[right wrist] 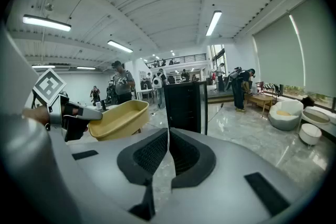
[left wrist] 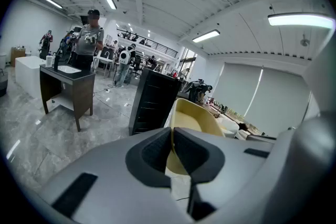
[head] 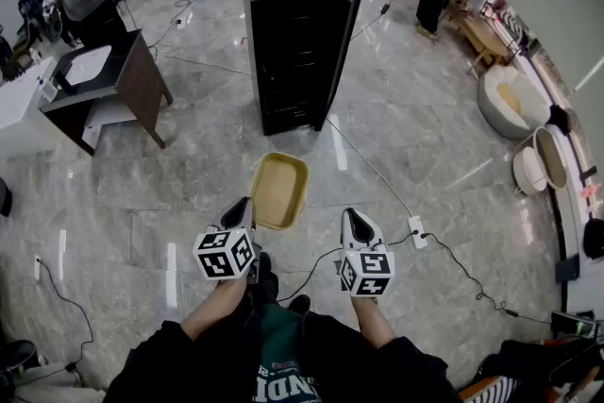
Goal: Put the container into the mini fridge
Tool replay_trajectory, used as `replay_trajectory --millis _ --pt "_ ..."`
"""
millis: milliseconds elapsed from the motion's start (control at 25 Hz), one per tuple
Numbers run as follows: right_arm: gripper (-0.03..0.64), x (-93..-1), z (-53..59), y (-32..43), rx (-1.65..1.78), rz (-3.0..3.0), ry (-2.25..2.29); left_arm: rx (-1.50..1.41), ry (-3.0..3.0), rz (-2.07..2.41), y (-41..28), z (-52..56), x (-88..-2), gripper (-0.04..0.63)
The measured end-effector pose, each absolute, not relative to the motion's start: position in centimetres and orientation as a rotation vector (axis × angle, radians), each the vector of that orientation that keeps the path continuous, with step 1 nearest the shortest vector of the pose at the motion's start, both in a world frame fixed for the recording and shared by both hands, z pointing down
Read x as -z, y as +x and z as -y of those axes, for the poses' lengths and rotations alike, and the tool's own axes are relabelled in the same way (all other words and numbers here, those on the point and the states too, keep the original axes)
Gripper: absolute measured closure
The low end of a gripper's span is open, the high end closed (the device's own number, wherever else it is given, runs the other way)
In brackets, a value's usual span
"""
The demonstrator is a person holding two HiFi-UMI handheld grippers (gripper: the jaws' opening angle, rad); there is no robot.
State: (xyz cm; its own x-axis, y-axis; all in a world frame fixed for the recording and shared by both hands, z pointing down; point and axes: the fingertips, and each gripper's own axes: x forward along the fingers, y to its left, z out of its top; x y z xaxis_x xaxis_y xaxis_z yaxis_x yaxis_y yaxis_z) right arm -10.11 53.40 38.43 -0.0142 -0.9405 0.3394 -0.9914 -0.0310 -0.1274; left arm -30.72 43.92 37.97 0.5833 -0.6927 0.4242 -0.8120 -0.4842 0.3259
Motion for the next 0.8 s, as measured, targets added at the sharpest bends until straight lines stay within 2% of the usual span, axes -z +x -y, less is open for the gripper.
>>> replay_trajectory --millis 800 --pt "0.581 -38.3 -55.7 -11.6 -0.496 2.113 2.021 -0.296 2.296 1.215 -31.2 -46.3 -38.2 0.569"
